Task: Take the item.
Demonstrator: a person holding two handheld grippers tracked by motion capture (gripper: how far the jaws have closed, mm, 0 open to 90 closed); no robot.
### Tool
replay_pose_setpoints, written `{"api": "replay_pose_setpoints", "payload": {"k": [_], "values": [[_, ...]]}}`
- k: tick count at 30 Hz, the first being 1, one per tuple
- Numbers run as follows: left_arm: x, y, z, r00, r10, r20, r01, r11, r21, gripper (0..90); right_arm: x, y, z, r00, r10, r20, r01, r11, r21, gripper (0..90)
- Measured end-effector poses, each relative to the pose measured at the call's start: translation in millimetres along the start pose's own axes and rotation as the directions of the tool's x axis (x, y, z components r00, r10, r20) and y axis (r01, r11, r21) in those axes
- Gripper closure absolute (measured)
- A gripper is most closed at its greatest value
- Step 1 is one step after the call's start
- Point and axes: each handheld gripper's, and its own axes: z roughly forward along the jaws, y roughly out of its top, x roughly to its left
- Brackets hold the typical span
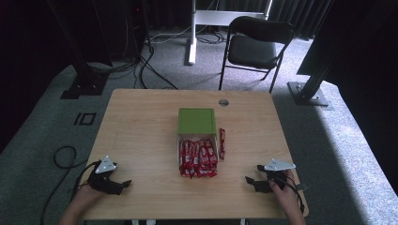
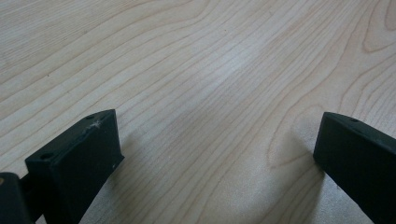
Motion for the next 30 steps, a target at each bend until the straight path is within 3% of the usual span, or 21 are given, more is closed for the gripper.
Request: {"api": "replay_pose_setpoints", "payload": {"k": [4, 7, 11, 12, 14, 16, 22, 30], "values": [[0.0, 0.0, 0.0, 1.0000, 0.000, 0.000, 0.000, 1.0000, 0.000, 1.6, 2.2, -4.0, 0.8, 0.9968, -0.055, -0.058, 0.056, 0.998, 0.029, 19.1], [0.0, 0.0, 0.0, 1.0000, 0.000, 0.000, 0.000, 1.0000, 0.000, 1.6, 2.7, -4.6, 0.1, 0.9951, -0.064, -0.076, 0.067, 0.997, 0.034, 18.9], [0.0, 0.0, 0.0, 1.0000, 0.000, 0.000, 0.000, 1.0000, 0.000, 1.6, 0.5, -5.9, -1.7, 0.9969, -0.052, -0.058, 0.054, 0.998, 0.034, 18.8], [0.0, 0.0, 0.0, 1.0000, 0.000, 0.000, 0.000, 1.0000, 0.000, 1.6, -0.1, -6.6, -2.4, 0.9960, -0.067, -0.060, 0.069, 0.997, 0.037, 18.3], [0.0, 0.0, 0.0, 1.0000, 0.000, 0.000, 0.000, 1.0000, 0.000, 1.6, -0.5, -7.7, -3.3, 0.9964, -0.069, -0.050, 0.071, 0.996, 0.046, 12.7], [0.0, 0.0, 0.0, 1.0000, 0.000, 0.000, 0.000, 1.0000, 0.000, 1.6, 0.3, -8.8, -3.8, 0.9908, -0.126, -0.049, 0.129, 0.990, 0.060, 12.7], [0.0, 0.0, 0.0, 1.0000, 0.000, 0.000, 0.000, 1.0000, 0.000, 1.6, 2.0, -9.4, -3.5, 0.9846, -0.167, -0.052, 0.170, 0.983, 0.069, 11.5], [0.0, 0.0, 0.0, 1.0000, 0.000, 0.000, 0.000, 1.0000, 0.000, 1.6, 2.0, -9.4, -3.5, 0.9850, -0.165, -0.051, 0.168, 0.983, 0.069, 11.5]]}}
